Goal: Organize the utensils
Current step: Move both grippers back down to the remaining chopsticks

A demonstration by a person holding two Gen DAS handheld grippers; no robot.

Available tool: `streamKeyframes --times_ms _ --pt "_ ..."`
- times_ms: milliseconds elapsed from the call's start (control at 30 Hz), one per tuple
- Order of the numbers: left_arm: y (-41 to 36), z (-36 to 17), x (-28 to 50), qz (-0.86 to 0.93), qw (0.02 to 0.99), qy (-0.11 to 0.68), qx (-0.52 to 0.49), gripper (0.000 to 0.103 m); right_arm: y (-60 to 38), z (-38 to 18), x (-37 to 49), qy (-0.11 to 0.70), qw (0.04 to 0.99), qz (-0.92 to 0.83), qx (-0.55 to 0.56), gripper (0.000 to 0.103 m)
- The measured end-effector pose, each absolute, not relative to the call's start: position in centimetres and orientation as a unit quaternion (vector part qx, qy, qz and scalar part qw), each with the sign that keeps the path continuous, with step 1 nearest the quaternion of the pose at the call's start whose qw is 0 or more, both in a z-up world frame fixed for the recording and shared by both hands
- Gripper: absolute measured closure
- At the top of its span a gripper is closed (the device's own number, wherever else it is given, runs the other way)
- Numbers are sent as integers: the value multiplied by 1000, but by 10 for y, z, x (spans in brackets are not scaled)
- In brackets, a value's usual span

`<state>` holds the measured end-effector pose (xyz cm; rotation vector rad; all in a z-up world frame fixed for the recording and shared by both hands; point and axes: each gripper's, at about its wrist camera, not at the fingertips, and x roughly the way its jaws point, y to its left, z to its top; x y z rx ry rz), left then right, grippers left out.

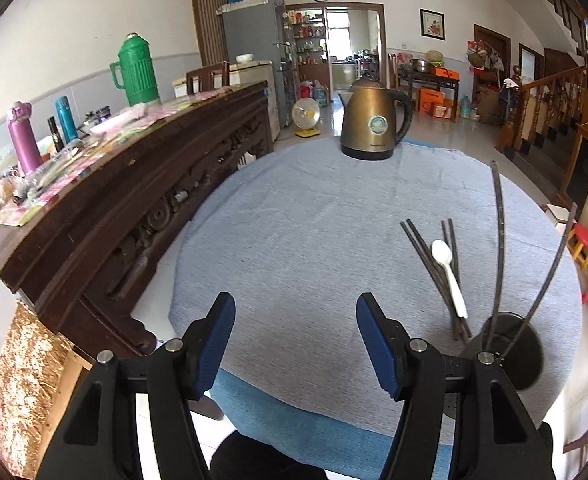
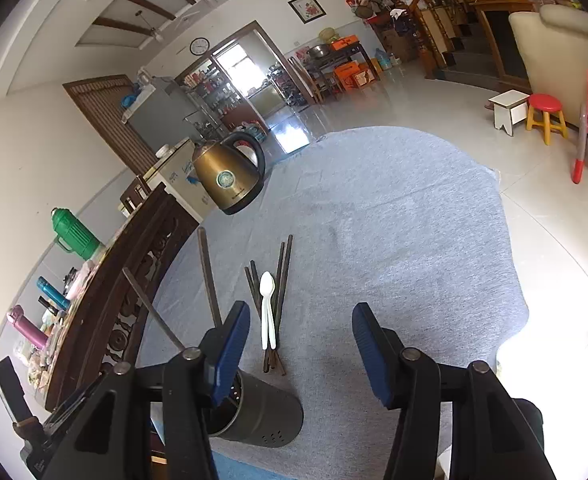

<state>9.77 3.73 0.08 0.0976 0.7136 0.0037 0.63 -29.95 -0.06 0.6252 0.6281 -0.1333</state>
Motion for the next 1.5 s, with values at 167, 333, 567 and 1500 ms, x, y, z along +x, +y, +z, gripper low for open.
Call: streamKeyframes --times_ms 167,333,567,1500 --pt "41 0 99 8 937 345 49 39 -296 -5 12 312 900 -64 298 51" --pt "40 -5 104 14 937 345 59 39 -294 -12 18 320 897 -67 297 52" --pt "38 -8 108 18 935 349 65 39 -293 -21 26 329 894 -66 297 52" --pt "7 -69 257 -87 879 469 -1 42 -336 -100 148 427 848 -55 308 62"
